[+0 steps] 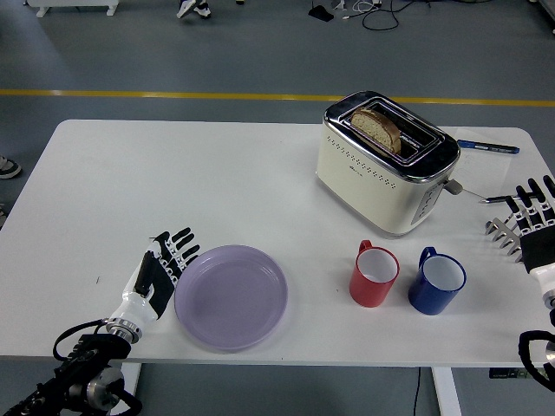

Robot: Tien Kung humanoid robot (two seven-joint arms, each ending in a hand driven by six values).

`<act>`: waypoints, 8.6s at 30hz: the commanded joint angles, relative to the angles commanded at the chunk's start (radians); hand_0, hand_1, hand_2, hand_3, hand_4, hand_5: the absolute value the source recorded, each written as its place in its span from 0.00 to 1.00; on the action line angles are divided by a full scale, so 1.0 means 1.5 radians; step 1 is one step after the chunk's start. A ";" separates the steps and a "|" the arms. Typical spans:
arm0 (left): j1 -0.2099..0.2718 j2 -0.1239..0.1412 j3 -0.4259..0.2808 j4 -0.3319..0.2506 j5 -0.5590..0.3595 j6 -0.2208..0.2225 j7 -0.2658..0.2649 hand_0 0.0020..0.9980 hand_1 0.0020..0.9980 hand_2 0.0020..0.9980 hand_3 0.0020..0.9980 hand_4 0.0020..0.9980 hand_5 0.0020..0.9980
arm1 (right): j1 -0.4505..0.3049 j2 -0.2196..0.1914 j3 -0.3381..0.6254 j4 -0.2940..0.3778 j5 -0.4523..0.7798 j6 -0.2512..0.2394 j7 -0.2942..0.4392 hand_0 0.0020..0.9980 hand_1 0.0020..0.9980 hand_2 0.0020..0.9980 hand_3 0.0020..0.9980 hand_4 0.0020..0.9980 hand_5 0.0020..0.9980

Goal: Push plate across desktop,pick up the break from the machine,place the break in the plate

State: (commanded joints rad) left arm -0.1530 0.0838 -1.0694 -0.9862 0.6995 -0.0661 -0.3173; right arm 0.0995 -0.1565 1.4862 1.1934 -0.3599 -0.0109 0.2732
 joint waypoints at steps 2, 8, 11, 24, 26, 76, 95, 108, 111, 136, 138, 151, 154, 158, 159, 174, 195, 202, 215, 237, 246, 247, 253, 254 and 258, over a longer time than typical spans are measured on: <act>-0.002 -0.001 0.003 0.001 -0.001 -0.001 0.000 0.86 0.87 0.92 0.83 0.53 1.00 | 0.000 0.000 0.000 0.000 0.000 0.000 0.000 0.75 0.67 0.69 0.65 0.38 0.54; -0.012 -0.004 0.014 0.008 -0.005 -0.006 0.001 0.86 0.87 0.91 0.83 0.53 1.00 | 0.000 0.000 0.000 0.000 0.000 0.000 0.000 0.75 0.67 0.69 0.65 0.38 0.54; -0.015 -0.004 0.017 0.009 -0.006 -0.007 0.002 0.86 0.87 0.91 0.83 0.53 1.00 | 0.001 0.000 0.000 0.000 0.000 0.000 0.000 0.75 0.67 0.69 0.65 0.38 0.54; -0.024 -0.011 0.028 0.018 -0.012 -0.013 0.002 0.86 0.86 0.91 0.82 0.53 1.00 | 0.001 0.002 -0.004 -0.002 0.001 0.000 0.000 0.75 0.67 0.69 0.65 0.38 0.54; -0.026 -0.013 0.031 0.020 -0.013 -0.015 0.002 0.86 0.86 0.91 0.82 0.53 1.00 | 0.002 0.003 -0.005 -0.004 0.001 0.000 0.001 0.75 0.67 0.69 0.65 0.38 0.54; -0.092 -0.017 0.127 0.067 -0.079 -0.045 0.006 0.85 0.85 0.89 0.80 0.53 1.00 | 0.001 0.011 -0.006 0.000 0.001 -0.004 -0.001 0.75 0.67 0.68 0.65 0.38 0.54; -0.078 -0.021 0.065 0.044 0.012 -0.010 0.020 0.84 0.84 0.88 0.80 0.54 1.00 | 0.002 0.003 0.000 0.031 -0.004 -0.013 0.004 0.75 0.67 0.68 0.65 0.38 0.54; 0.053 -0.006 -0.147 -0.142 0.115 0.003 0.059 0.81 0.81 0.82 0.76 0.53 1.00 | 0.050 -0.071 -0.030 0.084 -0.047 -0.068 0.005 0.74 0.67 0.68 0.64 0.38 0.53; 0.088 0.011 -0.162 -0.183 0.113 0.001 0.063 0.81 0.81 0.82 0.76 0.53 1.00 | 0.069 -0.086 -0.045 0.085 -0.067 -0.083 0.000 0.74 0.67 0.68 0.64 0.38 0.53; 0.263 -0.008 -0.289 -0.371 0.122 0.012 0.067 0.81 0.80 0.80 0.75 0.53 1.00 | 0.393 -0.146 -0.381 -0.030 -0.741 -0.253 -0.296 0.86 0.79 0.79 0.78 0.72 0.49; 0.264 -0.012 -0.300 -0.368 0.123 0.013 0.066 0.81 0.79 0.80 0.75 0.53 1.00 | 0.419 -0.137 -0.409 -0.044 -0.793 -0.233 -0.324 0.86 0.81 0.82 0.80 0.81 0.34; 0.248 -0.046 -0.379 -0.346 0.099 0.007 0.064 0.80 0.79 0.80 0.74 0.53 1.00 | 0.520 -0.052 -0.495 -0.138 -0.963 -0.183 -0.373 0.82 0.78 0.79 0.78 0.80 0.32; 0.229 -0.056 -0.391 -0.326 0.036 0.011 0.052 0.80 0.79 0.80 0.74 0.53 1.00 | 0.534 -0.036 -0.506 -0.154 -0.953 -0.173 -0.369 0.82 0.78 0.79 0.78 0.80 0.32; 0.212 -0.056 -0.392 -0.308 -0.039 0.037 0.032 0.82 0.84 0.87 0.81 0.53 1.00 | 0.550 -0.022 -0.522 -0.176 -0.946 -0.172 -0.373 0.79 0.75 0.75 0.77 0.80 0.31; 0.209 -0.056 -0.391 -0.304 -0.050 0.044 0.027 0.82 0.84 0.87 0.81 0.53 1.00 | 0.553 -0.019 -0.527 -0.183 -0.944 -0.171 -0.374 0.79 0.75 0.75 0.77 0.80 0.31; 0.156 -0.056 -0.388 -0.263 -0.063 0.067 0.008 0.82 0.85 0.89 0.83 0.53 1.00 | 0.599 0.012 -0.585 -0.293 -0.951 -0.188 -0.390 0.61 0.62 0.61 0.66 0.70 0.25; 0.149 -0.056 -0.369 -0.256 -0.050 0.071 0.000 0.82 0.84 0.88 0.80 0.52 1.00 | 0.626 0.045 -0.641 -0.363 -0.944 -0.203 -0.397 0.39 0.44 0.48 0.53 0.58 0.16; 0.149 -0.056 -0.369 -0.255 -0.046 0.070 0.001 0.82 0.83 0.88 0.80 0.52 1.00 | 0.620 0.041 -0.643 -0.358 -0.970 -0.243 -0.407 0.30 0.37 0.41 0.48 0.44 0.06; 0.147 -0.056 -0.373 -0.251 -0.040 0.069 0.006 0.82 0.83 0.87 0.79 0.52 1.00 | 0.601 -0.004 -0.553 -0.262 -1.015 -0.292 -0.379 0.26 0.30 0.35 0.41 0.30 0.00; 0.158 -0.056 -0.367 -0.250 -0.040 0.073 0.013 0.81 0.82 0.87 0.79 0.51 1.00 | 0.490 -0.121 -0.491 0.118 -0.839 -0.226 -0.325 0.25 0.27 0.32 0.38 0.26 0.00; 0.158 -0.056 -0.368 -0.253 -0.037 0.072 0.015 0.81 0.82 0.87 0.79 0.51 1.00 | 0.433 -0.150 -0.590 0.205 -0.652 -0.127 -0.319 0.25 0.26 0.33 0.38 0.28 0.00; 0.158 -0.056 -0.369 -0.253 -0.036 0.072 0.015 0.81 0.82 0.87 0.79 0.51 1.00 | 0.434 -0.151 -0.610 0.206 -0.634 -0.117 -0.315 0.24 0.26 0.32 0.38 0.28 0.00; 0.157 -0.056 -0.366 -0.254 -0.033 0.074 0.016 0.81 0.82 0.87 0.79 0.51 1.00 | 0.450 -0.136 -0.712 0.185 -0.590 -0.106 -0.308 0.24 0.26 0.32 0.38 0.28 0.00; 0.156 -0.056 -0.365 -0.254 -0.033 0.074 0.016 0.81 0.82 0.87 0.79 0.51 1.00 | 0.452 -0.134 -0.726 0.181 -0.589 -0.106 -0.308 0.24 0.26 0.32 0.38 0.28 0.00; 0.154 -0.056 -0.364 -0.255 -0.034 0.074 0.016 0.81 0.82 0.87 0.79 0.51 1.00 | 0.465 -0.122 -0.782 0.160 -0.579 -0.106 -0.307 0.24 0.26 0.32 0.38 0.28 0.00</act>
State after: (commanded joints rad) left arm 0.0775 0.0000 -1.6147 -1.3687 0.6491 0.0451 -0.2927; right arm 0.7965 -0.3399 0.3131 1.4330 -1.2282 -0.1698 -0.1875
